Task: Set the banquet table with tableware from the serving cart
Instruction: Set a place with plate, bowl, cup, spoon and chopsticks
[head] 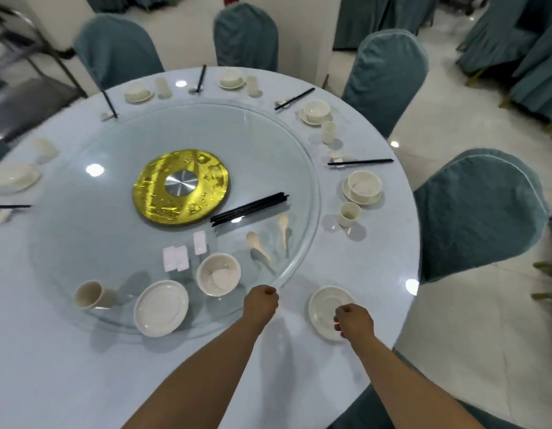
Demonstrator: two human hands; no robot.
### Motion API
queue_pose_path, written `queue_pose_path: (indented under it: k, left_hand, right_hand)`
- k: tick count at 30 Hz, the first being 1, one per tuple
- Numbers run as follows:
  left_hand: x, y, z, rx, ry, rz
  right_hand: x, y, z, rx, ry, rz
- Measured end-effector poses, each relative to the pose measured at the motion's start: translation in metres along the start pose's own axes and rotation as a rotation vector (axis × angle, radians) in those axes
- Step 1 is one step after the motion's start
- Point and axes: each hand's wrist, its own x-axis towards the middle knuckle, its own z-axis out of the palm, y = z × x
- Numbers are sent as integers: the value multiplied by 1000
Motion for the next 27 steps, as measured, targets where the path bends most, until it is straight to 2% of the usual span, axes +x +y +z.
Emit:
queue_pose_path:
  k: [7, 12, 20, 27]
  left_hand:
    - [7, 11, -90, 62, 317, 79]
    - [21, -2, -133, 147, 446, 96]
    - [45, -17, -143, 134, 280, 66]
    - [55, -18, -150, 150, 267, 52]
  right_hand:
    - [-18, -79, 71, -133, -132, -204]
    - [-32, -113, 124, -137, -231, -272]
    - [-40, -138, 184, -374, -372, -295]
    - [-36, -143, 190, -296, -332, -227]
